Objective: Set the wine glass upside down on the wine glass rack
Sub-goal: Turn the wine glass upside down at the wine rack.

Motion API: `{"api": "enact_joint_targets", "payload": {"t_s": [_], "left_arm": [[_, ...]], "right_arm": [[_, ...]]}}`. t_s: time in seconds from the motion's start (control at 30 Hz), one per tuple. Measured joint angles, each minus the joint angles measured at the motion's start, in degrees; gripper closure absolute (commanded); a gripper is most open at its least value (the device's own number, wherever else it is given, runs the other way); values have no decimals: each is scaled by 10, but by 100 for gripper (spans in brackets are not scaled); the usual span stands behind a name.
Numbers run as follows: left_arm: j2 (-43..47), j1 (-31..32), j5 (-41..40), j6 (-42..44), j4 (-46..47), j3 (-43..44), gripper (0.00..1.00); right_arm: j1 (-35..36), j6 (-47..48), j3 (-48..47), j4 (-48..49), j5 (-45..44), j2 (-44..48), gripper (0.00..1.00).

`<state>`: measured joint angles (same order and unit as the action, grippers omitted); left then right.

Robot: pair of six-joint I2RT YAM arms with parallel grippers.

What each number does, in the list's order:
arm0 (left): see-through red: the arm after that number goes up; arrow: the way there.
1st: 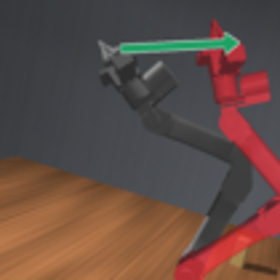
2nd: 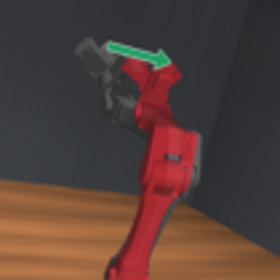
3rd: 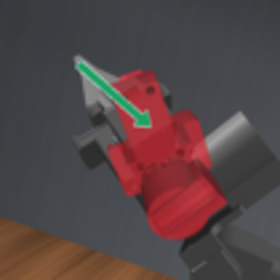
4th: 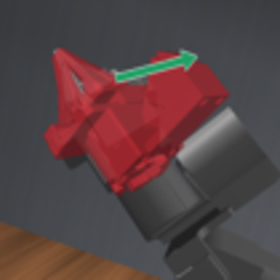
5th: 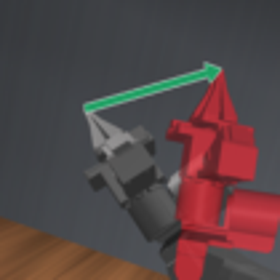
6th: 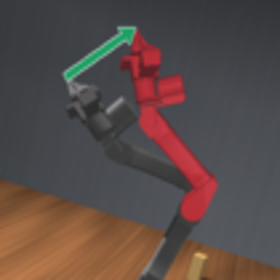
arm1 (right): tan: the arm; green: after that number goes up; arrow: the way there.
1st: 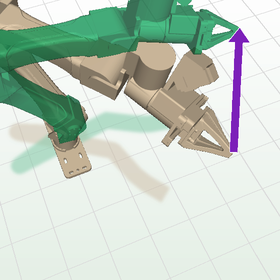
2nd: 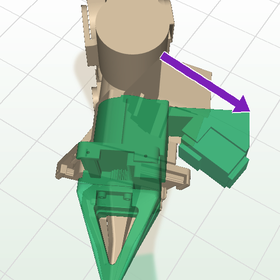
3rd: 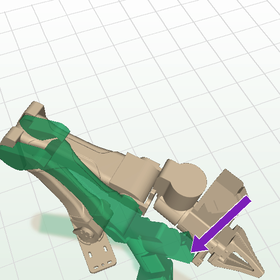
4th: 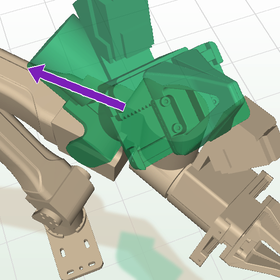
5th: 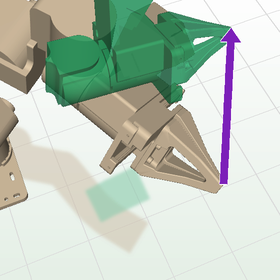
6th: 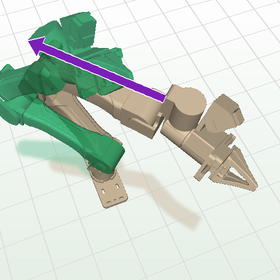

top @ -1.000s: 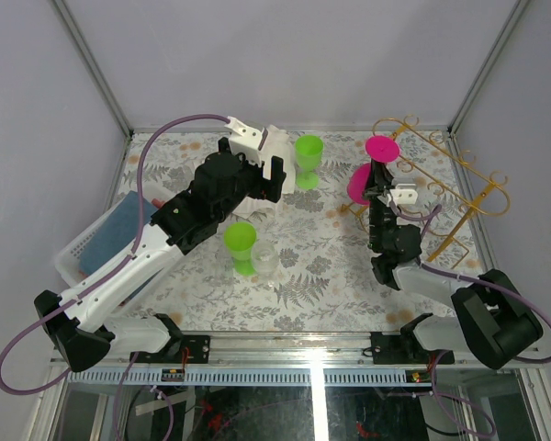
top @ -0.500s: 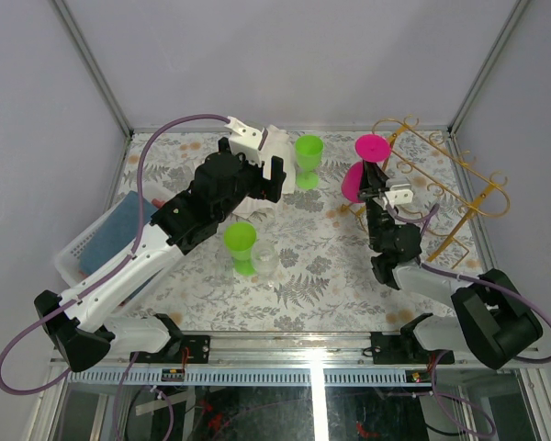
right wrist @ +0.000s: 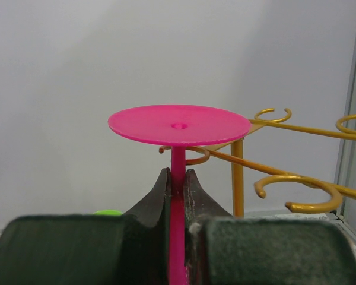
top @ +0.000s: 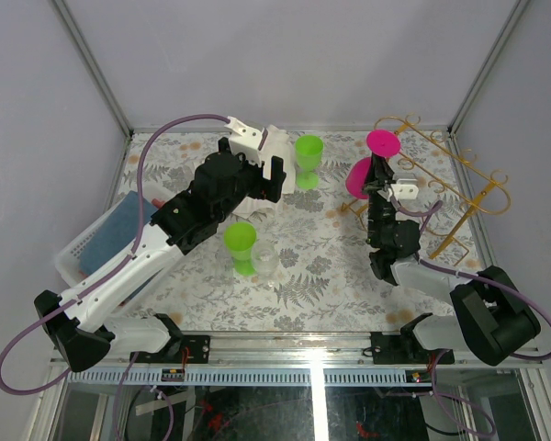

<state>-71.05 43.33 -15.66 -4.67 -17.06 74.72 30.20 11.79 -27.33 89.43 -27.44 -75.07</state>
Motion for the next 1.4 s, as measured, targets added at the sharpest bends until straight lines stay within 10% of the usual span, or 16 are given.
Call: {"api": "enact_joint_targets", "payload": {"t_s": [1.4], "left_arm": [[1, 0, 0, 0, 0, 0, 14]], "right_arm": [[0, -19, -25, -43, 25, -15, 98]]}}
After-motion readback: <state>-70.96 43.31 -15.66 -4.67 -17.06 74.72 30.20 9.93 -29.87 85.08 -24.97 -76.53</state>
